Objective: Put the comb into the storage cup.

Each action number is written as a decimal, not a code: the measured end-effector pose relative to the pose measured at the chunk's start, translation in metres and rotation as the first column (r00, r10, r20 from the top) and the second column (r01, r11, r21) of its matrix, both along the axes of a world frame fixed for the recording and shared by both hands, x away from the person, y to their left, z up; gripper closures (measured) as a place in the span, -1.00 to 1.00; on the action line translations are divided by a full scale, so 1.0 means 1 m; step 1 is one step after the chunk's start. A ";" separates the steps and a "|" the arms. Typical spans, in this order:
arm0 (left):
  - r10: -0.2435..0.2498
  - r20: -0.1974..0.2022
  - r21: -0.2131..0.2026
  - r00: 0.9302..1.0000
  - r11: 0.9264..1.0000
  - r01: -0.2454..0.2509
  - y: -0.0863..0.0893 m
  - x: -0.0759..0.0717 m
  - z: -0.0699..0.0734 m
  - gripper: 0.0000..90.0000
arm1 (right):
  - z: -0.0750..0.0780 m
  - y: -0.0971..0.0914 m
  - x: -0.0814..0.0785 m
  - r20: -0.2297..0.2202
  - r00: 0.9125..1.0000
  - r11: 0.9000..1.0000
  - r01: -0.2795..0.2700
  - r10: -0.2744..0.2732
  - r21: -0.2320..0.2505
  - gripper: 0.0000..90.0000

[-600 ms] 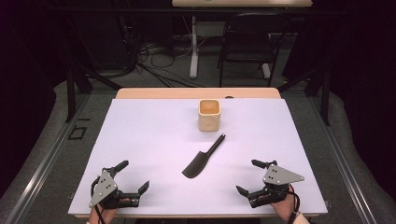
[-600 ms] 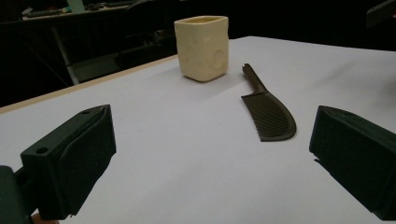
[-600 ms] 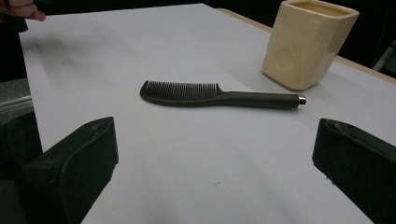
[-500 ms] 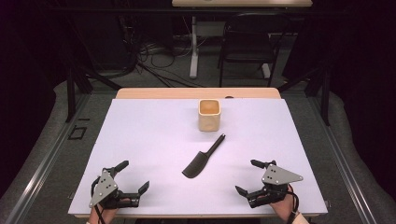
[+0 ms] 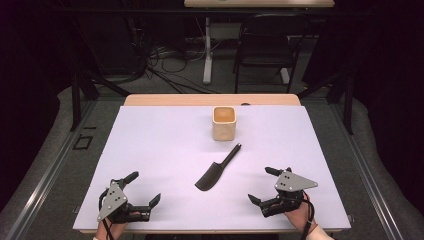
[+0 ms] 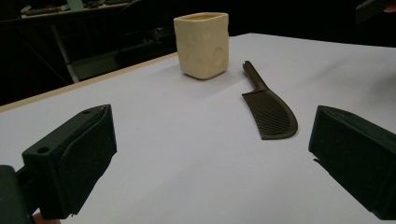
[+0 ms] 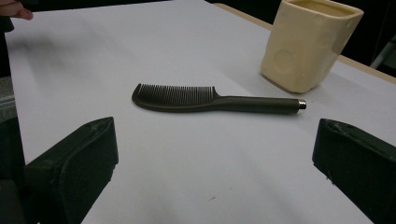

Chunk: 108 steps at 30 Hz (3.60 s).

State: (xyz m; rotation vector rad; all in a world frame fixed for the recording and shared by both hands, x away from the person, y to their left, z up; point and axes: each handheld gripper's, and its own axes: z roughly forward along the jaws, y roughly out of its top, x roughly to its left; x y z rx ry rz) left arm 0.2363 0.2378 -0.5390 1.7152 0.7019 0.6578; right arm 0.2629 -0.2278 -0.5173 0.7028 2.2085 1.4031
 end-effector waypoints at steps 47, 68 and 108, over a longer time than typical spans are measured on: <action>0.017 0.003 0.000 1.000 1.000 -0.017 0.002 0.001 0.000 -0.98 | -0.006 0.044 0.068 -0.071 0.996 0.995 -0.056 0.050 -0.088 -1.00; 0.017 0.003 0.003 1.000 1.000 -0.017 0.002 0.001 0.001 -0.98 | -0.003 0.049 0.097 -0.091 0.996 0.995 -0.019 0.010 -0.099 -1.00; 0.017 -0.001 0.006 1.000 1.000 -0.017 0.002 0.002 0.001 -0.97 | -0.015 0.054 0.152 -0.128 0.983 0.977 0.105 -0.131 -0.187 0.81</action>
